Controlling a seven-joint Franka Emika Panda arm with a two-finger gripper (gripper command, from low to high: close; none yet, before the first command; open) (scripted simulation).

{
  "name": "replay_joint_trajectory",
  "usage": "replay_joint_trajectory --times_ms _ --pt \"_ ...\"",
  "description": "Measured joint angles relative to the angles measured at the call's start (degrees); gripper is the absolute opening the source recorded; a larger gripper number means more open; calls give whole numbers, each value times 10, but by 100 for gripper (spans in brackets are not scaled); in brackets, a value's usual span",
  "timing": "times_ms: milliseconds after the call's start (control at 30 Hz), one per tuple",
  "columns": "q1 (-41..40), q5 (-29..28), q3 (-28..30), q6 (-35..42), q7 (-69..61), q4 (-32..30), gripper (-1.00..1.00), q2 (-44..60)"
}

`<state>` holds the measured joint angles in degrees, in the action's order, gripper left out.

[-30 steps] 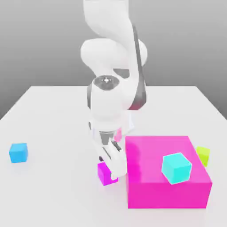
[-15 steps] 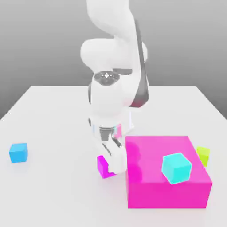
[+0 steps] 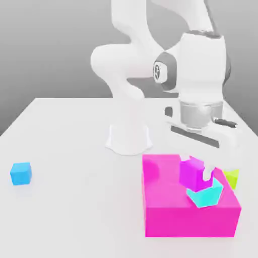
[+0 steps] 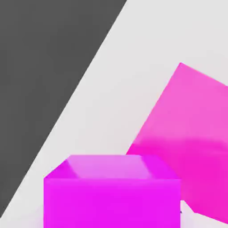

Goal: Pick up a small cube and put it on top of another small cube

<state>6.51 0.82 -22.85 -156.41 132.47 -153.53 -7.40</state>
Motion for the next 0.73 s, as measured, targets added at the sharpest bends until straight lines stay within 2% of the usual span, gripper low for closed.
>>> replay_joint_trajectory --times_ms 267,367,433,467,500,700,733 --pt "111 61 -132 33 187 -33 -100 13" --pt "110 -6 -138 -8 255 -39 -100 67" --pt "130 -78 -102 -41 308 -37 -100 112" --pt "130 -77 -102 -42 308 -37 -100 112" --pt "130 -77 -102 -42 308 -37 100 112" --pt "130 -77 -102 -42 308 -37 100 112" --pt "172 -96 -58 -56 321 -36 100 129"
